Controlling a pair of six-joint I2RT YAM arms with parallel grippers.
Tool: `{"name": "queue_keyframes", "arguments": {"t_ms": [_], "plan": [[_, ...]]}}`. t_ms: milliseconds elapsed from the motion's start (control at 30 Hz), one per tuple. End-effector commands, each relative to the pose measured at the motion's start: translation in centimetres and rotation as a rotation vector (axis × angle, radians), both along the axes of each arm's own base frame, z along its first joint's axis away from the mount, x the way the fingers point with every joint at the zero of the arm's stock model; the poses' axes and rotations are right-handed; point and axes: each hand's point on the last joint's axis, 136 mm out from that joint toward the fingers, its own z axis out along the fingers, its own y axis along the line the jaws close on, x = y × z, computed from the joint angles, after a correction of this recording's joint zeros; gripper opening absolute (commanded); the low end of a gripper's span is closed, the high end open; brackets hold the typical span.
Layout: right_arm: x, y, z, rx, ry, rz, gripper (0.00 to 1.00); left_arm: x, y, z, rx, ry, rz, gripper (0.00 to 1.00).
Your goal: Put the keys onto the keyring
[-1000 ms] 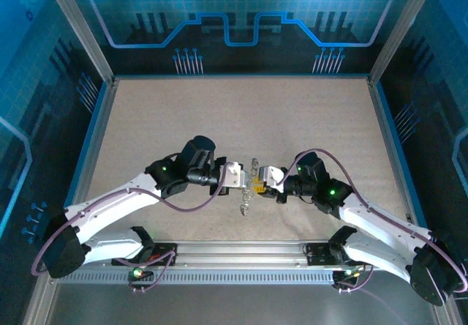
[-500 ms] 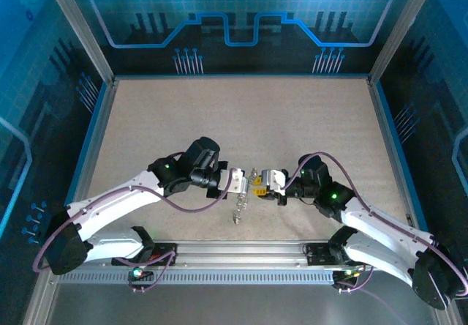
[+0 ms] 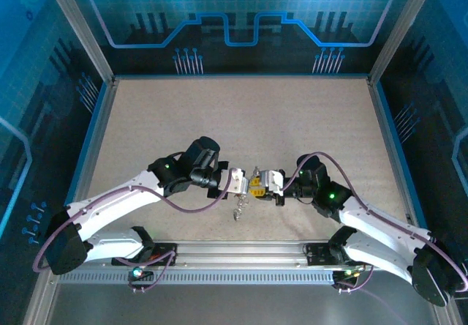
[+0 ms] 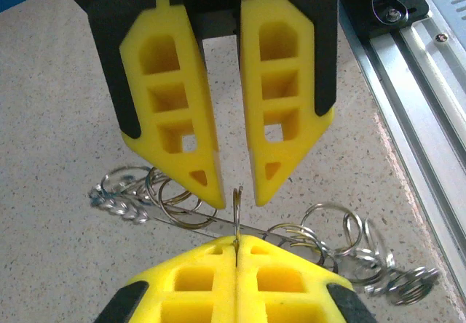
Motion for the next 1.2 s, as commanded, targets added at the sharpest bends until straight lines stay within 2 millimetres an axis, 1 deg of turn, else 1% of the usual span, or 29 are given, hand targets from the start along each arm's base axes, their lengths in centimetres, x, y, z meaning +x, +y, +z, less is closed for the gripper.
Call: {"name": "queue_keyframes", "arguments": {"t_ms": [0, 100, 233, 300, 400, 567, 667, 733, 833, 1067, 1167], "plan": [[-0.2, 0.2, -0.3, 0.008, 0.006, 0.0, 0.18, -0.3, -1.4, 2.4, -0.081, -0.015, -0.046, 0.0], [0.0, 0.2, -0.3, 0.007, 0.004, -0.015, 0.15, -0.3, -1.5, 2.7, -0.092, -0.017, -0.047, 0.0], [-0.1, 0.3, 0.0, 0.03, -0.002, -0.007, 0.0, -0.3, -1.5, 2.7, -0.109, -0.011, -0.039, 0.0], [-0.1, 0.4, 0.2, 0.051, -0.004, -0.004, 0.0, -0.2, -1.6, 2.7, -0.121, -0.005, -0.026, 0.01], [-0.1, 0.4, 1.3, 0.117, -0.039, -0.017, 0.0, -0.1, -1.7, 2.7, -0.131, 0.027, 0.004, 0.09], [0.5, -0.3, 2.2, 0.179, -0.065, -0.075, 0.0, -0.3, -1.1, 2.3, -0.141, 0.046, 0.037, 0.12], [0.5, -0.6, 2.6, 0.198, -0.08, -0.086, 0.0, -0.4, -1.0, 2.4, -0.174, 0.042, 0.051, 0.22], [0.4, -0.7, 2.9, 0.209, -0.093, -0.085, 0.0, -0.5, -1.2, 2.6, -0.218, 0.055, 0.053, 0.24], [0.3, -0.9, 3.3, 0.225, -0.109, -0.081, 0.0, -0.4, -1.6, 2.8, -0.249, 0.07, 0.06, 0.24], [0.0, -1.1, 3.4, 0.234, -0.11, -0.081, 0.0, -0.1, -2.2, 2.9, -0.276, 0.076, 0.054, 0.23], [0.0, -1.2, 3.4, 0.233, -0.11, -0.085, 0.0, -0.2, -2.4, 3.2, -0.289, 0.076, 0.047, 0.1]]}}
